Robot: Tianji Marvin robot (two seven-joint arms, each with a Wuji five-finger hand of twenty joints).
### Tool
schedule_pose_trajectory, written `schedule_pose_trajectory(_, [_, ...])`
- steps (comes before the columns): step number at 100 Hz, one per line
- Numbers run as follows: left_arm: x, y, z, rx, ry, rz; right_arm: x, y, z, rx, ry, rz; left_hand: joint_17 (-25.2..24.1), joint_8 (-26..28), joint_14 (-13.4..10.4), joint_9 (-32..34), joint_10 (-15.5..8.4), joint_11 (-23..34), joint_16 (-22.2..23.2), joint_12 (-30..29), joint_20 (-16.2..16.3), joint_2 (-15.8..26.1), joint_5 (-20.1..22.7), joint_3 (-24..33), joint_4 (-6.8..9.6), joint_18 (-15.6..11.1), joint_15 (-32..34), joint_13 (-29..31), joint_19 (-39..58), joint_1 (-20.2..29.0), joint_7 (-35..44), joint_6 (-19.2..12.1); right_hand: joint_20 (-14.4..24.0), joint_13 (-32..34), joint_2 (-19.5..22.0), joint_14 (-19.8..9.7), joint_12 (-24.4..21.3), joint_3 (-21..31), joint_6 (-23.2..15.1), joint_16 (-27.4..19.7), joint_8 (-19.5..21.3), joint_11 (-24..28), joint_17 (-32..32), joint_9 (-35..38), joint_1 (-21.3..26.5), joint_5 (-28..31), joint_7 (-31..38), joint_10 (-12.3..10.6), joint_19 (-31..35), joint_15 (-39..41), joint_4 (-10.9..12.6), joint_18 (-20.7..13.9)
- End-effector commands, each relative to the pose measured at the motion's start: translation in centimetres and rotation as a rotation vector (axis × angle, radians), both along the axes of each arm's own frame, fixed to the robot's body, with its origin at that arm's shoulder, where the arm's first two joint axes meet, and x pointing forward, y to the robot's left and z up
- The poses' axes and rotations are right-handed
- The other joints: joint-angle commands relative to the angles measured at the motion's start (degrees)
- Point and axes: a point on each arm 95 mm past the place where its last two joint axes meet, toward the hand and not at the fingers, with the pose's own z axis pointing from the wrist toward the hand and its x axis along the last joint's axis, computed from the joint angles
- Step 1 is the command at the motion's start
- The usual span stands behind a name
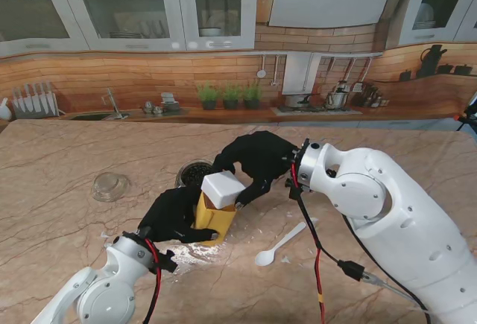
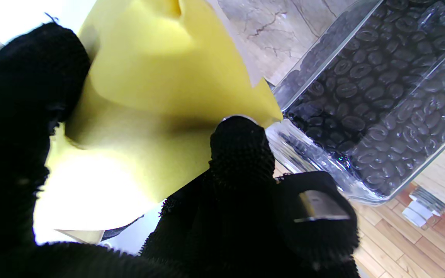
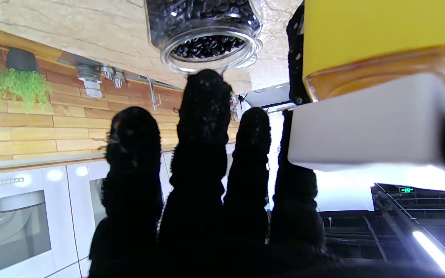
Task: Portion coffee beans from the glass jar into the coffee jar
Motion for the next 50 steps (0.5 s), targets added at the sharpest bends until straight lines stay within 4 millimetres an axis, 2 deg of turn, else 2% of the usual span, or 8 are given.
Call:
schedule_pose_trajectory(1, [-0.2, -0.3, 0.4, -0.015, -0.009, -0.007, -0.2, 0.3, -0.5, -0.012, 0.014, 0.005, 0.8, 4.5, 0.7, 7.1, -7.2, 7.9, 0.0, 2.2, 1.0, 8.8, 5.3, 24.6, 12.21, -3.9, -0.9, -0.4, 6.0, 9.6, 13.1, -16.1, 0.2, 0.7, 4.0, 1.5, 1.0, 3.4, -3.7, -0.1, 2.5, 2.1, -0.7, 0.3, -7.0, 4.0, 4.6, 0.4, 1.7, 1.4, 0.0, 1.3])
schedule_pose_trajectory(13, [-0.1, -0.3, 0.4, -0.016, -0.008, -0.007, -0.2, 0.6, -0.5, -0.033, -0.001, 0.012, 0.8, 4.6, 0.7, 7.2, -7.2, 7.9, 0.0, 2.2, 1.0, 8.8, 5.3, 24.6, 12.23, -3.9, -0.9, -0.4, 6.0, 9.7, 13.1, -16.1, 0.0, -1.3, 1.7, 2.7, 1.3, 7.9, -3.3, -1.1, 4.2, 0.7, -2.0, -0.7, -16.3, 2.3, 1.9, 0.6, 0.9, -0.3, -1.8, 2.2])
schedule_pose_trajectory(17, [-0.1, -0.2, 0.4, -0.017, -0.008, -0.005, -0.3, 0.6, -0.5, -0.044, -0.005, 0.017, 0.8, 4.5, 0.7, 7.2, -7.1, 7.9, 0.0, 2.2, 1.0, 8.8, 5.3, 24.6, 12.19, -3.8, -0.9, -0.4, 6.1, 9.6, 13.1, -16.1, 0.1, -2.1, 0.5, 3.1, 1.3, 9.4, -3.1, -1.3, 4.4, 0.0, -2.6, -1.1, -18.4, 1.4, 0.8, 0.6, 0.6, -1.2, -2.3, 3.6])
schedule_pose_trajectory(31, [-0.1, -0.2, 0.5, -0.02, -0.011, -0.001, -0.6, 0.7, -0.4, -0.074, -0.034, 0.041, 0.8, 4.6, 0.7, 7.2, -7.2, 7.9, 0.0, 2.3, 1.0, 8.8, 5.3, 24.6, 12.2, -3.7, -0.9, -0.4, 6.1, 9.6, 13.1, -16.1, 0.2, -2.7, 0.3, 3.7, 0.6, 10.3, -2.8, -1.5, 2.6, -2.8, -3.1, -3.0, -20.1, -3.7, -5.3, 0.9, 0.3, -2.6, -2.7, 3.9])
schedule_pose_trajectory(40, [-0.1, -0.2, 0.5, -0.021, -0.009, 0.0, -0.8, 0.7, -0.1, -0.079, -0.067, 0.054, 0.8, 4.6, 0.8, 7.2, -7.1, 7.9, 0.0, 2.3, 1.0, 8.8, 5.3, 24.6, 12.22, -3.8, -0.9, -0.4, 6.1, 9.7, 13.1, -16.1, 0.2, -3.1, 1.5, 3.6, -0.1, 9.4, -2.6, -1.5, 0.0, -4.6, -3.2, -4.7, -19.9, -7.7, -10.1, 0.9, -0.1, -3.4, -2.6, 3.8])
schedule_pose_trajectory(50, [-0.1, -0.2, 0.3, -0.021, -0.003, 0.005, -1.0, 0.6, 0.5, -0.063, -0.092, 0.054, 0.8, 4.6, 0.8, 7.2, -7.0, 7.9, 0.0, 2.3, 1.0, 8.8, 5.2, 24.6, 12.2, -3.8, -0.9, -0.4, 6.1, 9.7, 13.1, -16.1, 0.2, -3.5, 2.4, 3.5, -0.5, 9.0, -2.2, -1.4, -1.3, -5.1, -3.5, -5.9, -19.1, -10.9, -12.4, 1.1, -0.3, -3.7, -2.4, 3.8])
